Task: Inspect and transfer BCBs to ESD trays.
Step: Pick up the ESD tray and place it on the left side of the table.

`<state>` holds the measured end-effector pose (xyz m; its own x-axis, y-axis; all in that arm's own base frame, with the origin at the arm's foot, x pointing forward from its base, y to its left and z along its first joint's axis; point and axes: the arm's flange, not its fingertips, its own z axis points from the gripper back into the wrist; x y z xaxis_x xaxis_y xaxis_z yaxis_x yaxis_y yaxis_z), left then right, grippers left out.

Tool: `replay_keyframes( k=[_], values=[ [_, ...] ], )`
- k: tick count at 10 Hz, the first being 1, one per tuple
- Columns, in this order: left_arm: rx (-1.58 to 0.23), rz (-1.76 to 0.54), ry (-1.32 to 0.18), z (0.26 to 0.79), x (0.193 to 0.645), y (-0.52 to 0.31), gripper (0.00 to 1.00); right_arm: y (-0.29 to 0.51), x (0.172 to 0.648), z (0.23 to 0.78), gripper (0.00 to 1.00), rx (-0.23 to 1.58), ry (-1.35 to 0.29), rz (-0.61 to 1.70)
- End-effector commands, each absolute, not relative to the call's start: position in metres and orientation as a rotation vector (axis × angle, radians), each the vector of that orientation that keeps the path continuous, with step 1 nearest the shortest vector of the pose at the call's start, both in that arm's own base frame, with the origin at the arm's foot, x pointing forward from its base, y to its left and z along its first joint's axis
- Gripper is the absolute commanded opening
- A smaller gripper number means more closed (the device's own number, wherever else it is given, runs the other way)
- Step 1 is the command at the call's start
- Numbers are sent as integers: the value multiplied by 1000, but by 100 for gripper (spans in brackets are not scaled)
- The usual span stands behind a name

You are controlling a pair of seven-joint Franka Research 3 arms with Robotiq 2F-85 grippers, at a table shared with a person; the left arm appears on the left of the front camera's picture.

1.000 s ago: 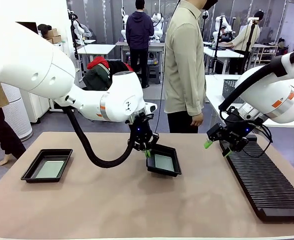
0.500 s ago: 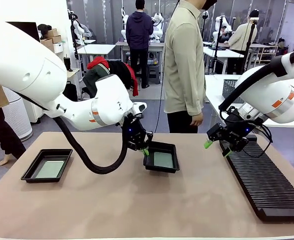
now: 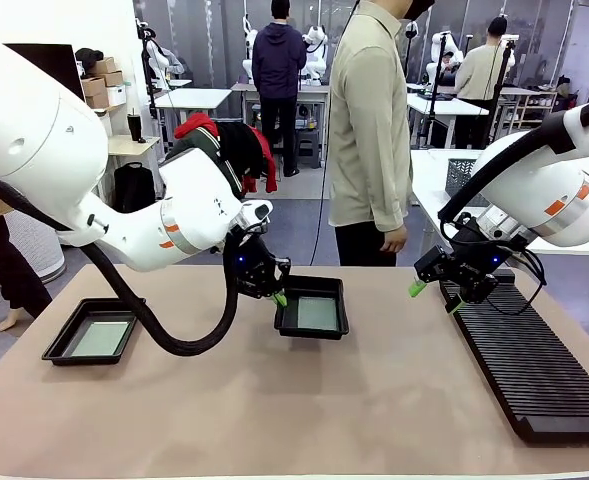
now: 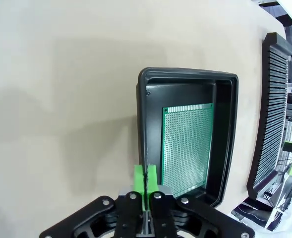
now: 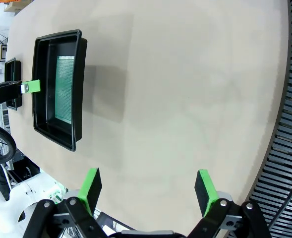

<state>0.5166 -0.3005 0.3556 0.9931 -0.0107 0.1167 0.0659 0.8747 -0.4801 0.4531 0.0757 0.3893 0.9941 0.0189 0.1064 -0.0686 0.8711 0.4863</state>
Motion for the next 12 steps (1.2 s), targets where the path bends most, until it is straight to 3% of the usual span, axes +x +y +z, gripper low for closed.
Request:
replay_keyframes(
  k=[1,8,12],
  values=[
    [-546,-49,-138,350,507,-287,3,77,455,390,100,489,-100,28],
    [-516,-40,-115,353,516,-299,3,77,455,390,100,489,-100,28],
    [-560,-52,-170,363,502,-238,3,77,455,390,100,489,-100,28]
  ],
)
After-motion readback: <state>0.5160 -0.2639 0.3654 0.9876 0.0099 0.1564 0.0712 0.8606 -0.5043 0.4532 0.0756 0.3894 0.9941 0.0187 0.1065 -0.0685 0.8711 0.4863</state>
